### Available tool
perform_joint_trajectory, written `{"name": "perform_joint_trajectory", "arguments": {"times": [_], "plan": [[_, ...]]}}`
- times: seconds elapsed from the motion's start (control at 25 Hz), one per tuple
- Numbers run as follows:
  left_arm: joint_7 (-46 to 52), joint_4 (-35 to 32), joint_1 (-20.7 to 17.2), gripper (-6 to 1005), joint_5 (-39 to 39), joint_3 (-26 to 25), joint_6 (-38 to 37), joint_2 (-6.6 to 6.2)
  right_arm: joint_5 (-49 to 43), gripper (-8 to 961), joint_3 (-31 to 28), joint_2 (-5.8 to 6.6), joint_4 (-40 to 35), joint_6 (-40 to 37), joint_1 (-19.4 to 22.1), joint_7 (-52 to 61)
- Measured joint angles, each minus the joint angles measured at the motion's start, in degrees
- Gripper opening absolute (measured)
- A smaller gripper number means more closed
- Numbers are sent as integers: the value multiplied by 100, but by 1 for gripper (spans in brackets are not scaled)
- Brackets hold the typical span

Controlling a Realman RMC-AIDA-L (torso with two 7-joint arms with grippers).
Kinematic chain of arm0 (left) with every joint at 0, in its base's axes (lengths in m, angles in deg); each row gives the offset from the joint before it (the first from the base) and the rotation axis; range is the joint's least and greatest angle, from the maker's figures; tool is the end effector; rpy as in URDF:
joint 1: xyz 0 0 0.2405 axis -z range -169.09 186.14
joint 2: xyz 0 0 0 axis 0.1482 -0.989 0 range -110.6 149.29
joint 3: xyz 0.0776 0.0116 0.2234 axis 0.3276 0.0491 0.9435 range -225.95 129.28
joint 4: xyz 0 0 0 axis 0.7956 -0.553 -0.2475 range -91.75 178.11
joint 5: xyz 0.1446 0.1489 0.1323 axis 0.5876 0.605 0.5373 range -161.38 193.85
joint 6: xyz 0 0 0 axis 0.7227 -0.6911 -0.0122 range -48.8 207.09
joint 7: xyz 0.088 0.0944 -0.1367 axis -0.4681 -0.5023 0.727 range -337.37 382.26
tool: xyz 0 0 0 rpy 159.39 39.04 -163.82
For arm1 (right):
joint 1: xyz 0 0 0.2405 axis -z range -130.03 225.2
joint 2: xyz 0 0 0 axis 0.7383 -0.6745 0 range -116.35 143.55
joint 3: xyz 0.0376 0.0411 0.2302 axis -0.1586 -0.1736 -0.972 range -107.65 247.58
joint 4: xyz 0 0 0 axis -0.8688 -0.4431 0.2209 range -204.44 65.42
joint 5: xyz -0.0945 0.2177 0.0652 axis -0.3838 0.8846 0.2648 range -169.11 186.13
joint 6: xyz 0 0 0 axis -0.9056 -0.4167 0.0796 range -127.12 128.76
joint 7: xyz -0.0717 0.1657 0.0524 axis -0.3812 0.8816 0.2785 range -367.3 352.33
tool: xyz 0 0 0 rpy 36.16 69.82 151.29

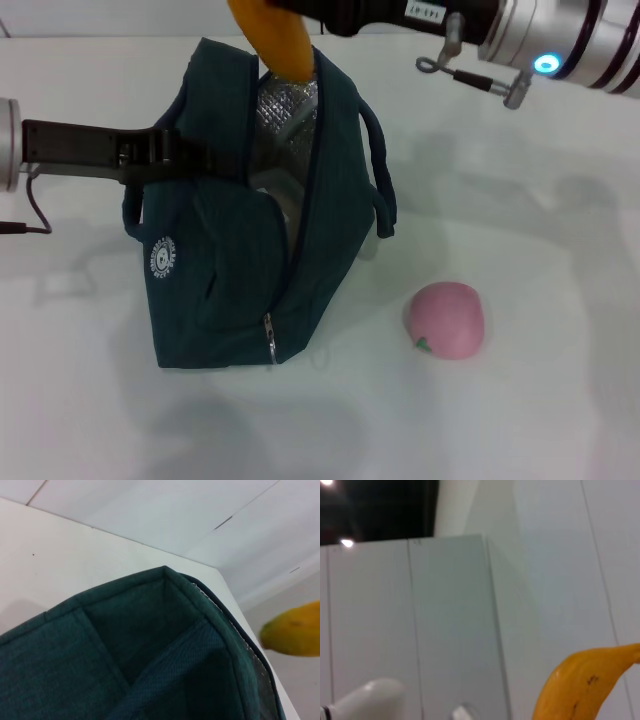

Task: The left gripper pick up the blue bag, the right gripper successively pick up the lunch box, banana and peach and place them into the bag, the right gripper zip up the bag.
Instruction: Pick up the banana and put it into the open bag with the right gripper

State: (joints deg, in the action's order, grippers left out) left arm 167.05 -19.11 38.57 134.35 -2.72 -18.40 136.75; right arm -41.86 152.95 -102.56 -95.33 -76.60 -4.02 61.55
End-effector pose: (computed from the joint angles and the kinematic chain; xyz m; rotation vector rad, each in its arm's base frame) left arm -0.2042 0.3791 0.0404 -2.4865 -1.6676 -0.5777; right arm 0.0242 0.4264 -0.0561 -2.6561 0.1807 1.3886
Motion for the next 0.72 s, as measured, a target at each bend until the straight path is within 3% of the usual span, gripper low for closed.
{"name": "perform_joint_trajectory", "arguments": {"times": [0.72], "plan": [[-3, 15, -39, 35, 1, -27, 61, -32, 140, 468, 888, -3, 343, 814, 190, -118]]}}
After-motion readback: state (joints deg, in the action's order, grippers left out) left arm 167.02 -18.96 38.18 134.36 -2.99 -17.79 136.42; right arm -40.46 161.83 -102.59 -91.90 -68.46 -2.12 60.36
